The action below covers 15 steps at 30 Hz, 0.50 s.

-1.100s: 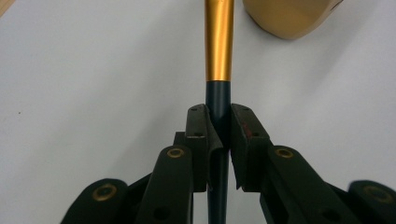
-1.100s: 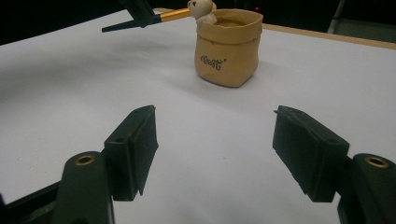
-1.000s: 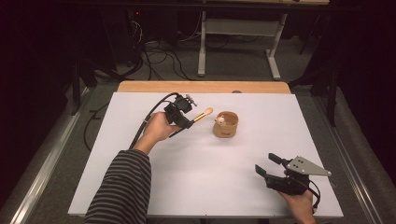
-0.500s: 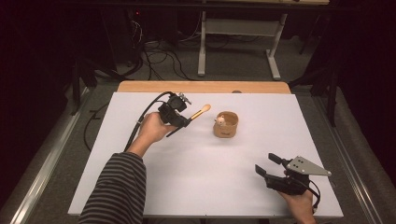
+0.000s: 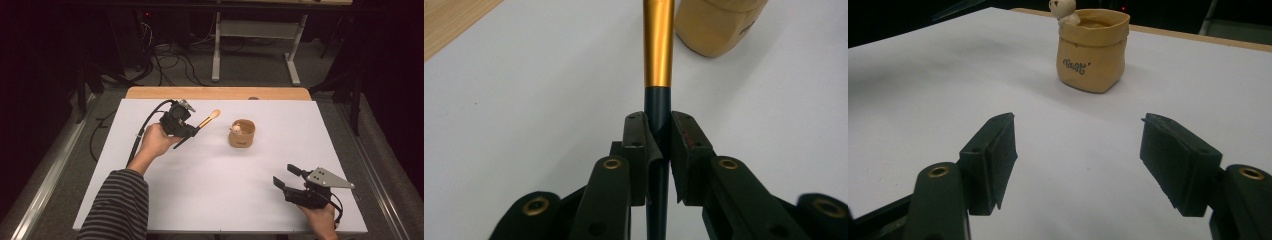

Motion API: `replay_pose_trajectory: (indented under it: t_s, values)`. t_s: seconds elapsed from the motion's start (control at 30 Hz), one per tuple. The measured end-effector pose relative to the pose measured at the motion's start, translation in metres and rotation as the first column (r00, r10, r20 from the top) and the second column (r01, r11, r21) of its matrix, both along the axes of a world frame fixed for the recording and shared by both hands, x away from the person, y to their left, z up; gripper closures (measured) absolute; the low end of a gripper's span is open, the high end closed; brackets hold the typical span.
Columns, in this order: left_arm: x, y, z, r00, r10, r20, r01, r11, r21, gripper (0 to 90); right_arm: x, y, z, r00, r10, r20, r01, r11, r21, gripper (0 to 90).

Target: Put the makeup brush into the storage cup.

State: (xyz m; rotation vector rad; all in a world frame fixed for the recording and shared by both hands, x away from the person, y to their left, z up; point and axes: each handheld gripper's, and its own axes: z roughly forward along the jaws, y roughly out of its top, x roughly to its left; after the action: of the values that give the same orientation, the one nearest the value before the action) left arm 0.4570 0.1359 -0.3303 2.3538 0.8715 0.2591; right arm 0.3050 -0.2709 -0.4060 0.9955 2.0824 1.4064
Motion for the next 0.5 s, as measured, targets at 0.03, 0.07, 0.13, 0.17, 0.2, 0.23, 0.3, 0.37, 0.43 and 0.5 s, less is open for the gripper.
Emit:
replay_pose_trajectory:
  t_s: [0.03,0.07,0.13,0.17,0.2,0.23,0.3,0.37,0.43,0.5]
  values:
    - [-0.002,0.001,0.000,1.0000,0.002,0.003,-0.002,1.0000,-0.006,78.5,0.000,0.000,0.000,1.0000,0.001,0.001,-0.001,1.000,0.000,32.2]
    - [-0.003,0.002,0.001,1.0000,0.003,0.004,-0.003,0.9999,-0.013,78.5,0.000,0.000,0.000,1.0000,0.001,0.001,-0.001,1.000,0.000,32.2]
    - [-0.007,0.004,0.003,0.9999,0.004,0.011,-0.003,0.9998,-0.022,78.4,0.000,0.000,0.000,1.0000,0.004,0.005,-0.004,1.000,-0.003,32.2]
    - [-0.009,0.005,0.004,0.9999,0.000,0.013,0.001,0.9997,-0.023,78.4,0.000,0.000,0.000,1.0000,0.003,0.004,-0.003,1.000,-0.003,32.2]
    - [-0.011,0.006,0.005,0.9999,-0.003,0.016,0.003,0.9997,-0.025,78.4,0.000,0.000,0.000,1.0000,0.002,0.003,-0.002,1.000,-0.003,32.2]
    - [-0.013,0.006,0.005,0.9999,-0.004,0.015,0.004,0.9995,-0.031,78.4,0.000,0.000,0.000,1.0000,0.003,0.003,-0.003,1.000,-0.003,32.2]
    - [-0.016,0.007,0.006,0.9998,-0.007,0.020,0.008,0.9993,-0.036,78.4,0.000,0.001,0.000,1.0000,0.001,0.000,-0.001,1.000,-0.003,32.2]
    - [-0.019,0.008,0.007,0.9996,-0.009,0.025,0.010,0.9991,-0.040,78.4,0.000,0.001,0.000,1.0000,0.002,0.002,-0.002,1.000,-0.004,32.2]
    - [-0.021,0.009,0.007,0.9997,-0.011,0.023,0.012,0.9987,-0.050,78.4,0.000,0.001,0.000,1.0000,0.000,0.000,0.000,1.000,-0.002,32.2]
    - [-0.024,0.010,0.007,0.9995,-0.011,0.029,0.012,0.9985,-0.053,78.4,0.000,0.000,0.000,1.0000,0.000,0.000,0.000,1.000,-0.002,32.2]
